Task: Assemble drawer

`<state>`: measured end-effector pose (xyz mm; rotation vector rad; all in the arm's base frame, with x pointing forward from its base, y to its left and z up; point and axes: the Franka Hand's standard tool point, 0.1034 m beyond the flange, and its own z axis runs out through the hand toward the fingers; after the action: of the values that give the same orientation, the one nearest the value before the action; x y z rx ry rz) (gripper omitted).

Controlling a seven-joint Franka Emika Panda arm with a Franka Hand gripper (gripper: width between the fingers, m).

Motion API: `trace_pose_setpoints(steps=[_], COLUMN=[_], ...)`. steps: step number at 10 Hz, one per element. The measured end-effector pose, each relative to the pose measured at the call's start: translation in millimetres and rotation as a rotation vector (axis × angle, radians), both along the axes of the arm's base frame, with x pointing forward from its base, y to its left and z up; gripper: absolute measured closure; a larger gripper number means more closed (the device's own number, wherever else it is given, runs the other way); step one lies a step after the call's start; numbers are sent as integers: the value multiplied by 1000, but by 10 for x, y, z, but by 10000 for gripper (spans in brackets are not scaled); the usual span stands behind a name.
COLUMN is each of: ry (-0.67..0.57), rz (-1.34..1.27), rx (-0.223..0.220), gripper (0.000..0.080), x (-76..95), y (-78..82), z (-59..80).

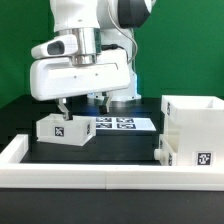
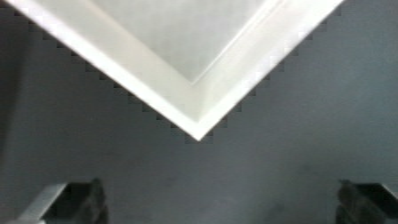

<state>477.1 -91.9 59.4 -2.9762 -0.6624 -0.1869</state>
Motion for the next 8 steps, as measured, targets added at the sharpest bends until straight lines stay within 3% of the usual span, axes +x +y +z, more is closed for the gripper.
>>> trace_pose_setpoints(steps=[4, 8], ry=[26, 69], rz=[-248, -609], rx=[35, 75], gripper=[151, 151], x=[-6, -146], y=[13, 20], z=[-3, -78])
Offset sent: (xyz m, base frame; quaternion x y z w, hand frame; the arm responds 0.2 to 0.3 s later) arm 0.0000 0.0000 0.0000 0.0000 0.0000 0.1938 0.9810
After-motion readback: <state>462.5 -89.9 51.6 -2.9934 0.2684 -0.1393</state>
